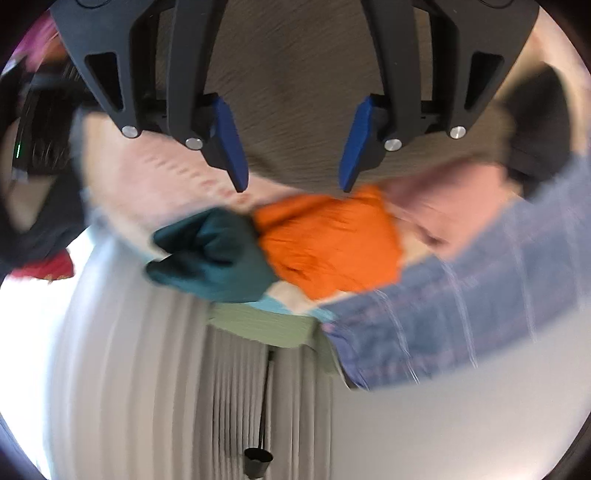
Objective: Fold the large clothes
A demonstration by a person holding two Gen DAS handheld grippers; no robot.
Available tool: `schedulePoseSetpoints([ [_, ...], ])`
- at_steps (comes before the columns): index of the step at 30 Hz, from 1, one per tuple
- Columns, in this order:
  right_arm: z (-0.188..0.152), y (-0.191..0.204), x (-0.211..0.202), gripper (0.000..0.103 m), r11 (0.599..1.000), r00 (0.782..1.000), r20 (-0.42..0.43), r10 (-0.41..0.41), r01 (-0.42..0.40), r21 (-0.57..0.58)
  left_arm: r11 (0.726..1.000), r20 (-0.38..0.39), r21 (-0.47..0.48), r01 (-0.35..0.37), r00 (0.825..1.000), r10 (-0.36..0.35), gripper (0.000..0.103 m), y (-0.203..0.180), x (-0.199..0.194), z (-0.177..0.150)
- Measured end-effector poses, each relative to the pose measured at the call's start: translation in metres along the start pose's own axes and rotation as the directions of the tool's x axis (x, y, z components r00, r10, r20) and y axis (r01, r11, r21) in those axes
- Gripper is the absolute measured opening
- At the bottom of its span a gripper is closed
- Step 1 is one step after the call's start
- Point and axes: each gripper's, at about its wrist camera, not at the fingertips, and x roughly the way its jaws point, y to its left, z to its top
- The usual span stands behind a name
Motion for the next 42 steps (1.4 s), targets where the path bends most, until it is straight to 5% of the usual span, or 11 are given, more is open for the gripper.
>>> schedulePoseSetpoints([
  [3, -0.018, -0.025, 0.016, 0.031, 0.999, 0.997, -0.074, 0.004, 0.0, 0.053, 0.994, -0.079, 0.083, -0.073, 0.994, 0.08, 0.059, 0.001, 0.023, -0.022],
  [6, -0.024, -0.028, 0.02, 0.036, 0.998, 0.995, -0.086, -0.049, 0.052, 0.034, 0.99, -0.252, 0.096, -0.1, 0.96, 0.121, 0.061, -0.001, 0.093, -0.067],
  [11, -0.024, -0.024, 0.018, 0.062, 0.99, 0.988, -0.065, -0.142, 0.141, -0.031, 0.993, -0.276, 0.085, -0.086, 0.955, 0.106, 0.063, 0.005, 0.102, -0.067],
  [14, -0.019, -0.026, 0.019, 0.066, 0.989, 0.987, -0.068, -0.145, 0.144, -0.024, 0.991, -0.265, 0.093, -0.097, 0.957, 0.118, 0.063, 0.003, 0.099, -0.067],
  [17, -0.014, -0.016, -0.002, 0.067, 0.984, 0.985, -0.011, -0.171, 0.17, -0.058, 0.992, -0.261, 0.08, -0.095, 0.959, 0.113, 0.063, 0.004, 0.1, -0.069],
  [20, -0.003, 0.021, -0.018, 0.065, 0.95, 0.979, 0.103, -0.179, 0.199, -0.242, 0.995, -0.258, 0.06, -0.084, 0.961, 0.097, 0.063, 0.006, 0.102, -0.069],
  [23, 0.0, 0.046, -0.006, 0.052, 0.927, 0.991, 0.082, -0.102, 0.124, -0.354, 0.995, -0.256, 0.057, -0.083, 0.962, 0.094, 0.063, 0.007, 0.101, -0.07],
  [25, -0.006, 0.04, 0.023, 0.037, 0.932, 0.991, -0.002, -0.132, 0.124, -0.342, 0.995, -0.256, 0.055, -0.082, 0.962, 0.093, 0.063, 0.007, 0.101, -0.071],
  [27, -0.019, 0.009, 0.061, 0.043, 0.935, 0.964, -0.082, -0.254, 0.223, -0.277, 0.996, -0.254, 0.049, -0.08, 0.963, 0.09, 0.063, 0.008, 0.102, -0.07],
  [31, -0.008, -0.028, 0.069, 0.045, 0.991, 0.98, -0.168, -0.107, 0.092, -0.097, 0.998, -0.266, 0.011, -0.065, 0.962, 0.065, 0.064, 0.015, 0.11, -0.071],
  [42, -0.007, -0.017, 0.069, 0.05, 0.974, 0.976, -0.144, -0.16, 0.133, -0.182, 0.995, -0.238, 0.04, -0.096, 0.966, 0.103, 0.064, 0.009, 0.1, -0.069],
])
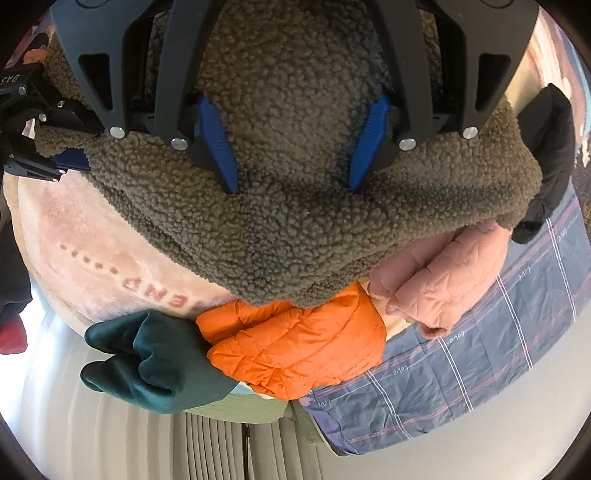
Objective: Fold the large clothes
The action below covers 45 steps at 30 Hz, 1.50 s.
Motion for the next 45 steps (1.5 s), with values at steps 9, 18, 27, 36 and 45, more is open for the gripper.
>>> schedulePoseSetpoints([
  [9, -0.003, 0.006, -0.005, 0.052, 0.999, 0.999, 0.004, -0.037, 0.037, -0.01, 0.997, 0.014, 0.075, 0.009, 1.0, -0.011, 0.008, -0.017, 0.004, 0.064],
  [18, 0.007, 0.008, -0.003, 0.055, 0.998, 0.998, -0.012, -0.063, 0.064, 0.008, 0.995, -0.197, 0.094, -0.027, 0.979, 0.045, 0.008, -0.017, 0.08, 0.055],
  [27, 0.036, 0.034, -0.002, 0.043, 0.997, 0.999, 0.043, 0.001, 0.002, -0.076, 0.994, -0.142, -0.068, 0.087, 0.985, -0.096, 0.008, 0.018, 0.065, 0.041],
  [36, 0.017, 0.007, 0.024, 0.053, 1.0, 0.999, -0.03, -0.022, 0.022, -0.01, 0.997, -0.047, -0.06, 0.044, 0.998, -0.047, 0.026, 0.018, 0.03, 0.048],
  [45, 0.012, 0.002, 0.023, 0.054, 1.0, 1.0, -0.011, -0.024, 0.024, 0.002, 0.979, 0.073, -0.181, -0.092, 0.992, 0.107, 0.002, 0.118, -0.045, 0.026],
])
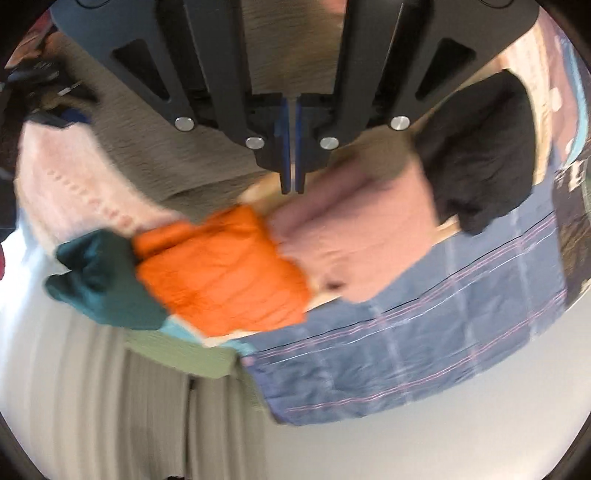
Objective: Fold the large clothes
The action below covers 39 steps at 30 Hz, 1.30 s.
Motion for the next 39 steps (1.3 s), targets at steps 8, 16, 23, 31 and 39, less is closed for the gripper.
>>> schedulePoseSetpoints([
  [8, 0.001, 0.018, 0.003, 0.056, 0.994, 0.996, 0.014, -0.092, 0.092, -0.052, 0.974, -0.112, 0.088, -0.209, 0.969, 0.218, 0.0, -0.009, 0.092, -0.061],
  [16, -0.001, 0.016, 0.001, 0.057, 0.995, 0.996, 0.013, -0.088, 0.088, -0.046, 0.985, -0.091, 0.087, -0.152, 0.983, 0.16, 0.0, -0.005, 0.064, -0.047],
  [23, -0.001, 0.015, 0.0, 0.057, 0.995, 0.996, 0.016, -0.088, 0.088, -0.036, 0.983, 0.06, 0.097, 0.155, 0.985, -0.161, 0.026, -0.048, -0.016, -0.02],
  [31, -0.003, 0.015, 0.003, 0.058, 0.993, 0.994, 0.024, -0.109, 0.11, -0.042, 0.974, -0.146, 0.091, 0.207, 0.97, -0.192, 0.043, -0.082, 0.067, -0.055],
  [39, -0.004, 0.011, 0.0, 0.059, 0.995, 0.996, 0.029, -0.088, 0.089, -0.038, 0.996, 0.017, 0.086, 0.039, 0.999, -0.04, 0.067, -0.099, -0.017, -0.067],
])
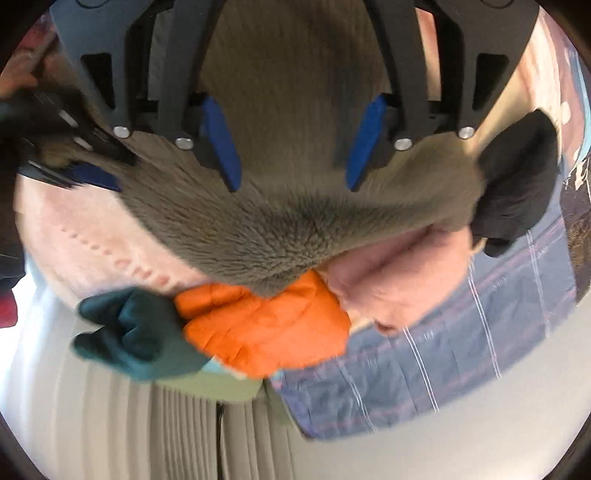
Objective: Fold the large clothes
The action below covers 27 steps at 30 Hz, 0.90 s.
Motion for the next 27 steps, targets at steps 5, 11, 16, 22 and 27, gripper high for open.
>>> schedulePoseSetpoints([
  [5, -0.001, 0.001, -0.001, 0.059, 1.0, 1.0, 0.013, 0.0, 0.0, -0.002, 0.991, 0.101, 0.118, -0.066, 0.993, 0.054, 0.083, -0.043, -0.081, -0.06],
  [11, -0.003, 0.001, -0.003, 0.059, 1.0, 1.0, 0.022, 0.005, -0.005, 0.001, 0.973, 0.101, 0.179, -0.145, 0.987, 0.128, 0.086, -0.083, -0.118, -0.128],
  [16, -0.003, 0.001, -0.003, 0.059, 1.0, 1.0, 0.026, 0.002, -0.002, -0.001, 0.97, 0.064, 0.175, -0.171, 0.985, 0.162, 0.089, -0.094, -0.094, -0.133],
  [22, -0.003, 0.002, -0.004, 0.059, 1.0, 0.999, 0.034, 0.002, -0.002, -0.007, 0.918, 0.043, 0.168, -0.36, 0.933, 0.358, 0.091, -0.096, -0.041, -0.125],
  [27, -0.007, 0.015, -0.006, 0.066, 0.994, 0.997, 0.063, -0.053, 0.059, -0.088, 0.926, -0.008, 0.102, -0.364, 0.93, 0.366, 0.091, -0.07, -0.044, -0.137],
])
